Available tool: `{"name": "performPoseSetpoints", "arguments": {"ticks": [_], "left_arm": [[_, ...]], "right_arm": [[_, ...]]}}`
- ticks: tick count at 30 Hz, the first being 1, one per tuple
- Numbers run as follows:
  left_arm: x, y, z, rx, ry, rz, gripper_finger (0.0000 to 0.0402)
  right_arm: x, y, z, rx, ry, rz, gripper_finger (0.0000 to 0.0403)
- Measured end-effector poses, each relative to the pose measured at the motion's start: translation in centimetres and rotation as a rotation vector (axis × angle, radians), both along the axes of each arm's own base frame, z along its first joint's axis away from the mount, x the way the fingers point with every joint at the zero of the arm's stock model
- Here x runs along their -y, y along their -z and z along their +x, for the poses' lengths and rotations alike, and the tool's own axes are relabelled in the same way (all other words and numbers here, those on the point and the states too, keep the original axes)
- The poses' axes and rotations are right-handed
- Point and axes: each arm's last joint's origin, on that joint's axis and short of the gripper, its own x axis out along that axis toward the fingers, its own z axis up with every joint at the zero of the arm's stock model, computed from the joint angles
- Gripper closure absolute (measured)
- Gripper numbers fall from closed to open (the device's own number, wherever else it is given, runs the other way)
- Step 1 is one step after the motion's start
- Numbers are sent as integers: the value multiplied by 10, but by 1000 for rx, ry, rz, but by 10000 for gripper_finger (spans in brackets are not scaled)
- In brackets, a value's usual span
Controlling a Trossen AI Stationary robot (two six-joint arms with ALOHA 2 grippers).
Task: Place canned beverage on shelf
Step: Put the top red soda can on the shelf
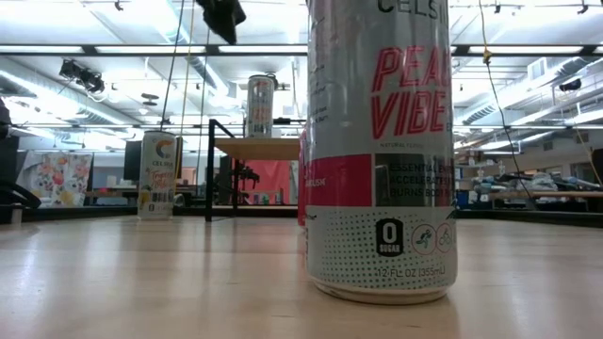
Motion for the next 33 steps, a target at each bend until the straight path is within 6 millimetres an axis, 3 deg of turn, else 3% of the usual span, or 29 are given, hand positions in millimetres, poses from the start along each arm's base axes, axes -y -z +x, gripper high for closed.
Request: {"name": "performPoseSetpoints", "arguments": {"ticks": [8,14,33], "left_arm": [[-7,28,-13,-40,-31,-9,49],[-10,40,-21,-52,-46,-22,49],[-12,41,-22,0,-56,-17,49]], "right_arm": [[-1,19,0,32,-10,24,12],[3,21,3,56,-9,9,12],[11,52,3,56,-18,82,12]]}}
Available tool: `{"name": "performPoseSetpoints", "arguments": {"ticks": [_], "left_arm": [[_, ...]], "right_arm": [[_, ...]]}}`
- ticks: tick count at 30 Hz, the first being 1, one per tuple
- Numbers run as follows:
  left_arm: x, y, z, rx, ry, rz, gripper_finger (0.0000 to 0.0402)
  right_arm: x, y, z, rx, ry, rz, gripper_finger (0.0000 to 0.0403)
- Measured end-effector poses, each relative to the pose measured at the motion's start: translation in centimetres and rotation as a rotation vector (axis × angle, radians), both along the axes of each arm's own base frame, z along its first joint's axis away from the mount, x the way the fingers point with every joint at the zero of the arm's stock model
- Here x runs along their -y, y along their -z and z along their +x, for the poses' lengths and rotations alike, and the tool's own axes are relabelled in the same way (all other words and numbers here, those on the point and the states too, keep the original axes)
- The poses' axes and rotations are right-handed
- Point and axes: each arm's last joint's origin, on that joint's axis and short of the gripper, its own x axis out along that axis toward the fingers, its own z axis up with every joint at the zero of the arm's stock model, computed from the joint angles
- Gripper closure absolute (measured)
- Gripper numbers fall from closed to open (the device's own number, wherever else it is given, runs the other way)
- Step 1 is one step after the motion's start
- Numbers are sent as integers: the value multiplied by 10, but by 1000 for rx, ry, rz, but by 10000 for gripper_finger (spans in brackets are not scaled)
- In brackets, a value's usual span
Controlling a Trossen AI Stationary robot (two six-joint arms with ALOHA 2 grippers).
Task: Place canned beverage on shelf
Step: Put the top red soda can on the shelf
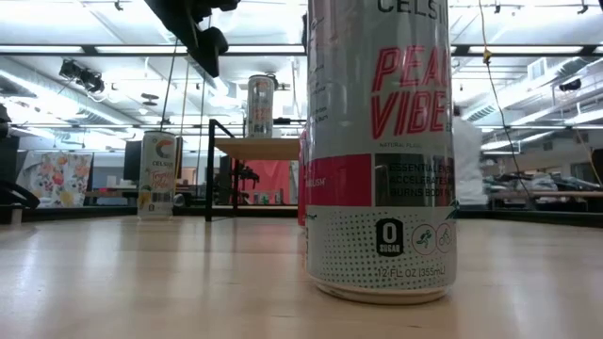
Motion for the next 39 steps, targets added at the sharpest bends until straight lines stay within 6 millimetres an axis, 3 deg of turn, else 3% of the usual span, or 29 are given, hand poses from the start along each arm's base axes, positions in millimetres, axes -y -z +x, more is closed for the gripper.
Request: {"name": "performPoseSetpoints", "arguments": {"ticks": [9,30,39], "left_arm": [[0,0,0,3,-5,-2,49],[-1,-2,4,48,-5,9,49],[-1,-2,4,48,-5,9,49]], "right_arm": [[1,20,-3,15,4,4,20],[2,19,0,51,24,-3,91],[6,-4,3,24,35,-8,92]]}}
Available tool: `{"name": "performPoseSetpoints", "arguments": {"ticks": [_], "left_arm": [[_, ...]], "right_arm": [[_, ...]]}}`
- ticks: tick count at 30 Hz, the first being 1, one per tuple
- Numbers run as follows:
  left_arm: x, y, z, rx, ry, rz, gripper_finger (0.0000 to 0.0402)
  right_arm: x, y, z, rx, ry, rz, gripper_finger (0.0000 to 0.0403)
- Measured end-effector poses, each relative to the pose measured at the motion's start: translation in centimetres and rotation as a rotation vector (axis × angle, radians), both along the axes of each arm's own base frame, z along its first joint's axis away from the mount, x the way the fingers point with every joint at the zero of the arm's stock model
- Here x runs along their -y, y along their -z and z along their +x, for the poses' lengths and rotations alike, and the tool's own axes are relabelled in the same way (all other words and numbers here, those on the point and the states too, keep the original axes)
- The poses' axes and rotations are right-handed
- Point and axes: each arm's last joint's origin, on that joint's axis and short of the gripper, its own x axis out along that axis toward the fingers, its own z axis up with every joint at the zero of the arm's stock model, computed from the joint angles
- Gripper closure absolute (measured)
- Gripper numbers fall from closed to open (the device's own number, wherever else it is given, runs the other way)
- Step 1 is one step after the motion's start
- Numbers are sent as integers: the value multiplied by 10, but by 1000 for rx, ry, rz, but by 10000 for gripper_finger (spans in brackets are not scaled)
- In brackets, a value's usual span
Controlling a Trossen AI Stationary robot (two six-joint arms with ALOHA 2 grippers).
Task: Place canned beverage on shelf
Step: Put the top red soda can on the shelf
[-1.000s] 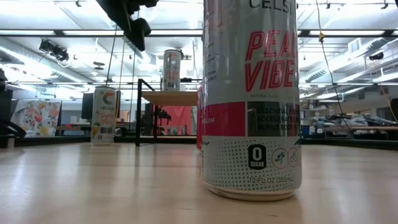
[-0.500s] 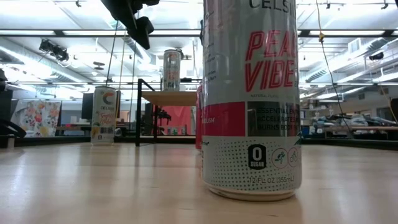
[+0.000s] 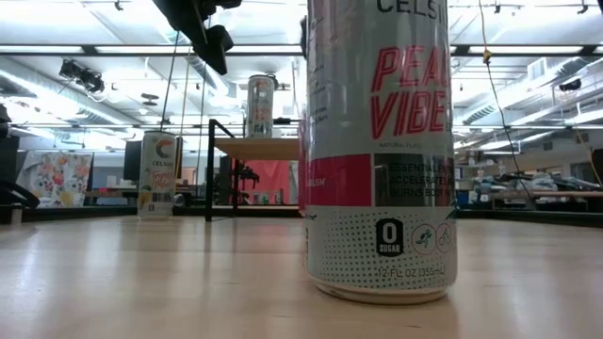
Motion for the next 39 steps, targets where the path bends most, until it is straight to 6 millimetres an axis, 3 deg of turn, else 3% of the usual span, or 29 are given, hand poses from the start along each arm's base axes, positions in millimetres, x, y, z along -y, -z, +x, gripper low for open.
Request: {"name": "performPoseSetpoints", "arguments": {"ticks": [12,21,31,39], "left_arm": [[-1,0,0,-2,-12,-4,49],[-18,-2,-8,3,-68,7,49],[-23,-4,-13,9,-94,9,49],[-23,-4,-13,8,-94,9,49]], "right_arm": [[24,-48,4,-3,18,-25,93],[52,-94,3,50,38,-54,93],[104,-151,-7,199,89,-130,93],[153,-163,-22,250,149,-111,93]]}}
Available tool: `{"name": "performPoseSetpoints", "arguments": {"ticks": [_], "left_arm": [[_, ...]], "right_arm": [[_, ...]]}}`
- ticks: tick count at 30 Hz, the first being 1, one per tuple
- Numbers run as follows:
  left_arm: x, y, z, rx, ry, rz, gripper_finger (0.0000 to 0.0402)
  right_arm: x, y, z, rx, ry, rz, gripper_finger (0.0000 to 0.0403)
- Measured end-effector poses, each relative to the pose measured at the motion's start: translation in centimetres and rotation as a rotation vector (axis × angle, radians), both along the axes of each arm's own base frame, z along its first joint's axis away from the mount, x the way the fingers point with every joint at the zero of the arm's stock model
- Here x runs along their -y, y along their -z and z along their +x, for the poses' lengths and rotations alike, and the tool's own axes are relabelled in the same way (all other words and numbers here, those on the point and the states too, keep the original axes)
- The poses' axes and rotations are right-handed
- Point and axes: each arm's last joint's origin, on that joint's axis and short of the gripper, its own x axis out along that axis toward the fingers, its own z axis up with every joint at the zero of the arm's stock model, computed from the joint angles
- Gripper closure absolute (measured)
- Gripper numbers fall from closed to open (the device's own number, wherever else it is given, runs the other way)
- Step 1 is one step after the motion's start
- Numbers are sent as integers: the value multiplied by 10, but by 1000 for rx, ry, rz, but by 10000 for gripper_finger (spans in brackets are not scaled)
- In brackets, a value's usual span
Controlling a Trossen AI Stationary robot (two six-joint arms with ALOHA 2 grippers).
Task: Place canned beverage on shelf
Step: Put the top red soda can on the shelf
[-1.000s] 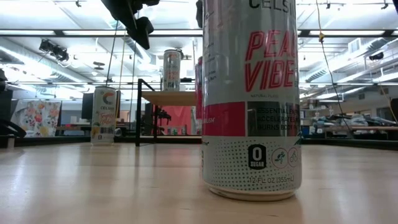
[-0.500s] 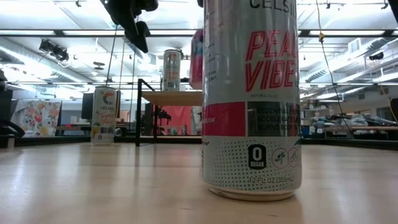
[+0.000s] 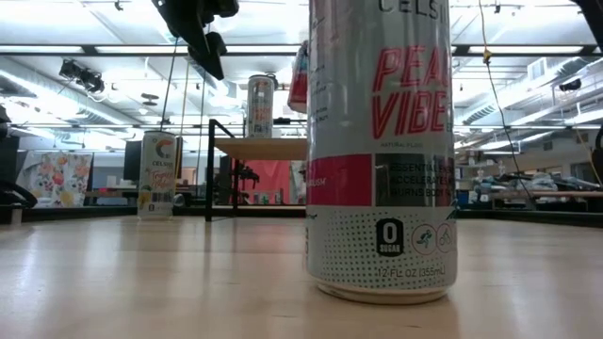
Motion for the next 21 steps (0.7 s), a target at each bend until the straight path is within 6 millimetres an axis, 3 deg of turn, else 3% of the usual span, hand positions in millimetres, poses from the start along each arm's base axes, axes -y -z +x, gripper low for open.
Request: {"name": "performPoseSetpoints", "arguments": {"ticks": [6,14,21], "left_arm": [[0,0,0,1,0,0,49],[0,0,1,7,-5,0,49],[0,0,1,7,-19,-9,49]], "right_arm": [[19,-1,-7,19,38,28,93],[7,12,-1,-25,-44,23,93],[8,27,4,-37,-50,14,86]]}}
